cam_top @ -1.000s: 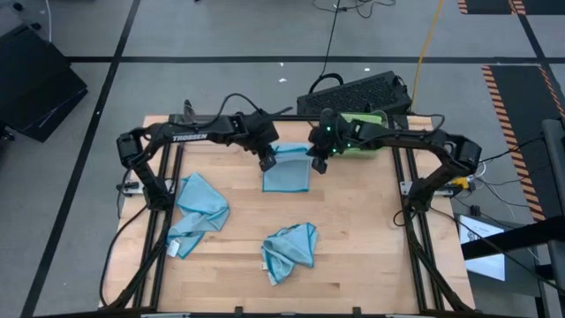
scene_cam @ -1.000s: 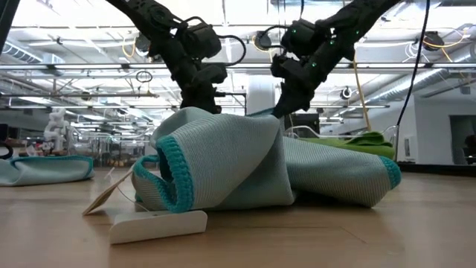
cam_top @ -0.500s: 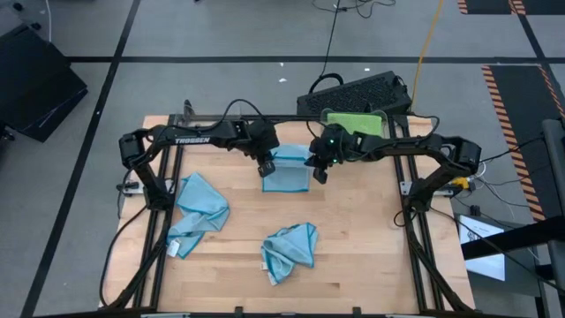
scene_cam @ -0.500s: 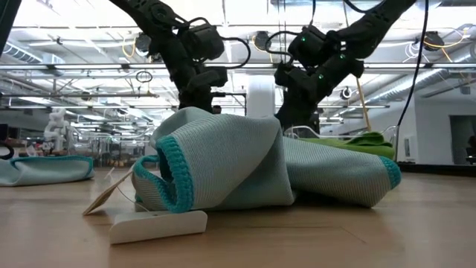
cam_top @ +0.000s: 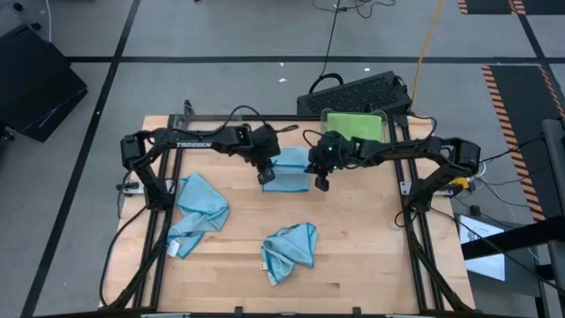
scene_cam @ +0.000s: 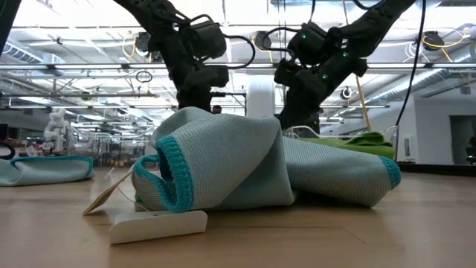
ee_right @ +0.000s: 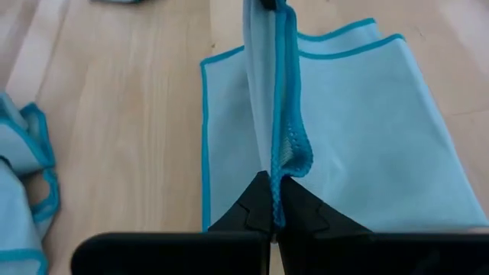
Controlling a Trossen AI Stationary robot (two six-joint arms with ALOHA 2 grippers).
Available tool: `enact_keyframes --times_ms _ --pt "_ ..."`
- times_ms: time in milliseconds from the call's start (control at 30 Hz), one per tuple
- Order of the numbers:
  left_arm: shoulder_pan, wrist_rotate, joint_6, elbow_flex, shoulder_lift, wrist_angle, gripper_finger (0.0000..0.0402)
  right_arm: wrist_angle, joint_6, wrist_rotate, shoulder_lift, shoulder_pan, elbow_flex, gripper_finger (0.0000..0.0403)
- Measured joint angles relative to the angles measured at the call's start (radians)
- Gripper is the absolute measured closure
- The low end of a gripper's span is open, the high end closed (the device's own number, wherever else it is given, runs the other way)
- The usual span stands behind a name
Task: Sort microfiber towel by color & place in baskets
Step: Fold the top blue towel
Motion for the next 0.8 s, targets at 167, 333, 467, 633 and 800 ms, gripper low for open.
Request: enact_keyframes --times_ms 167,333,467,633,800 --pt "-0.015 -0.012 -0.007 0.000 0.016 -0.009 0.0396 0.005 -0.052 0.044 0.000 0.023 -0.001 0.0403" --pt "-0.032 -0.045 -0.024 0.001 0.020 -0.014 0.0386 0.024 -0.042 0.051 0.000 0.034 -0.016 0.0403" --pt "-0.045 -0.045 -0.030 0.000 0.020 -0.020 0.0394 0.057 0.000 0.050 0.000 0.054 -0.042 0.0403" --pt "-0.064 -0.045 -0.038 0.000 0.020 -0.028 0.0387 0.133 0.051 0.024 0.000 0.078 -0.082 0.0403" --pt "-0.068 -0.045 -0.058 0.000 0.020 -0.046 0.0383 0.135 0.056 0.023 0.000 0.088 -0.098 0.0403"
